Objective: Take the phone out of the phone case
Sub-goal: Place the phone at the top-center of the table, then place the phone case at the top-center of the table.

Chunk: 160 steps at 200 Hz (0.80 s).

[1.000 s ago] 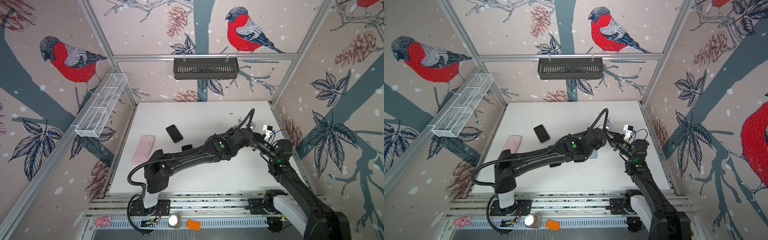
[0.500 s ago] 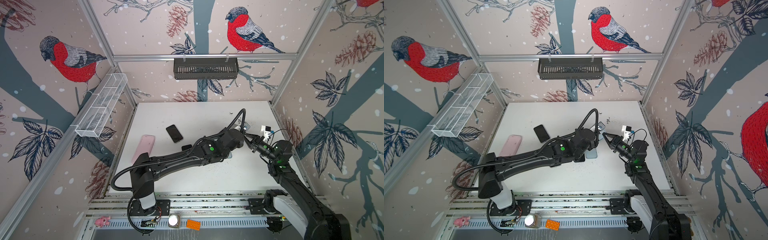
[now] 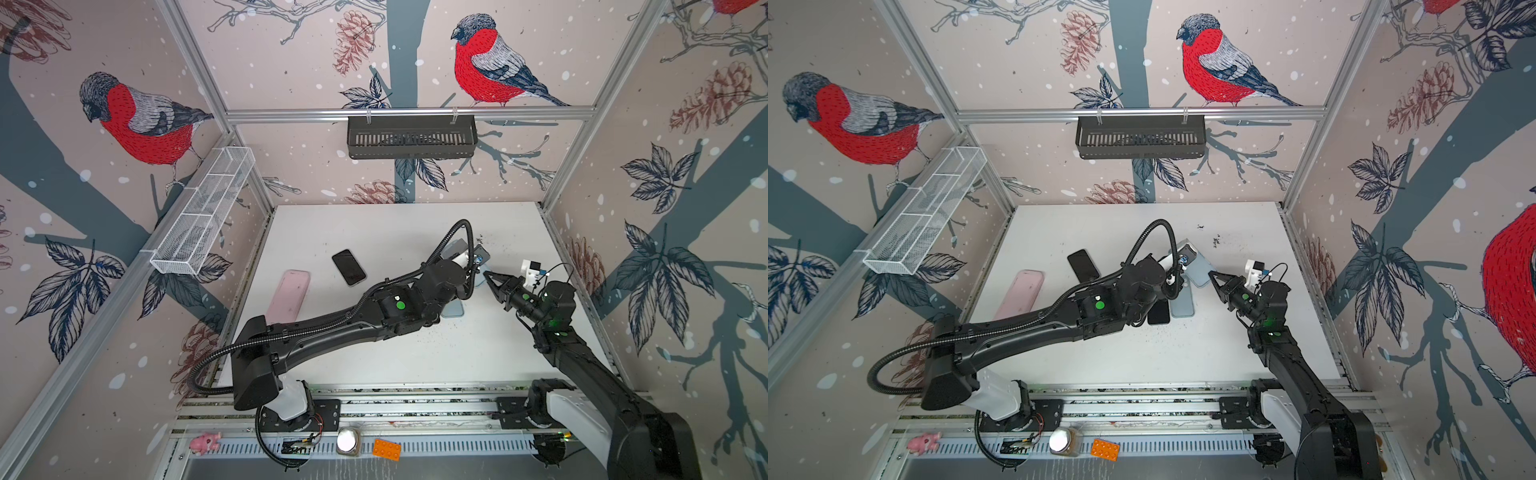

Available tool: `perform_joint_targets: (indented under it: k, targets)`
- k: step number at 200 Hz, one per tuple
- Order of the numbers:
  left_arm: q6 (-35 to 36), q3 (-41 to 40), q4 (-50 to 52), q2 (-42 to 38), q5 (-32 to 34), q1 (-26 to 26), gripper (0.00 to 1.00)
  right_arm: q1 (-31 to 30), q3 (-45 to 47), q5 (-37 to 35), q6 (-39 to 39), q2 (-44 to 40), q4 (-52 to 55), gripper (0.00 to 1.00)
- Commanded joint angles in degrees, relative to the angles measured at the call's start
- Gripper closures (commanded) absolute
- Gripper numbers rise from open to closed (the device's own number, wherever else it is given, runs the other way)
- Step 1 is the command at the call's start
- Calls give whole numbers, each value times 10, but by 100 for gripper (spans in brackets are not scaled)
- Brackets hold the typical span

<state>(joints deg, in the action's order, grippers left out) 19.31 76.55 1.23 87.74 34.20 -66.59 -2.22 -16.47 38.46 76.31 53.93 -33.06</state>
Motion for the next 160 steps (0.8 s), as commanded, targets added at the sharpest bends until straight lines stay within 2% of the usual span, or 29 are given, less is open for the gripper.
perform_joint_targets:
  k: [1,26,54,90,109,121,142,160]
  targets:
    - [54,-36,-92,-25,-1,20,100,2,-4,-21,0,10,-24,99]
    - [98,-98,-152,-47,-32,55,100,2,-14,-33,8,36,-35,99]
    - [144,-141,-202,-35,-37,84,100,-2,-41,-38,8,81,-42,99]
    - [237,-189,-308,14,-42,102,100,-29,-81,-72,12,162,-46,99]
    - [284,-191,-346,52,-45,114,100,-39,-91,-85,37,221,-76,99]
    - [312,-219,-383,68,-65,124,100,-43,-95,-92,62,260,-106,99]
    - [335,-235,-428,93,-99,147,100,-53,-112,-103,91,330,-145,99]
    - [340,-228,-427,117,-115,162,100,-65,-135,-113,107,380,-161,99]
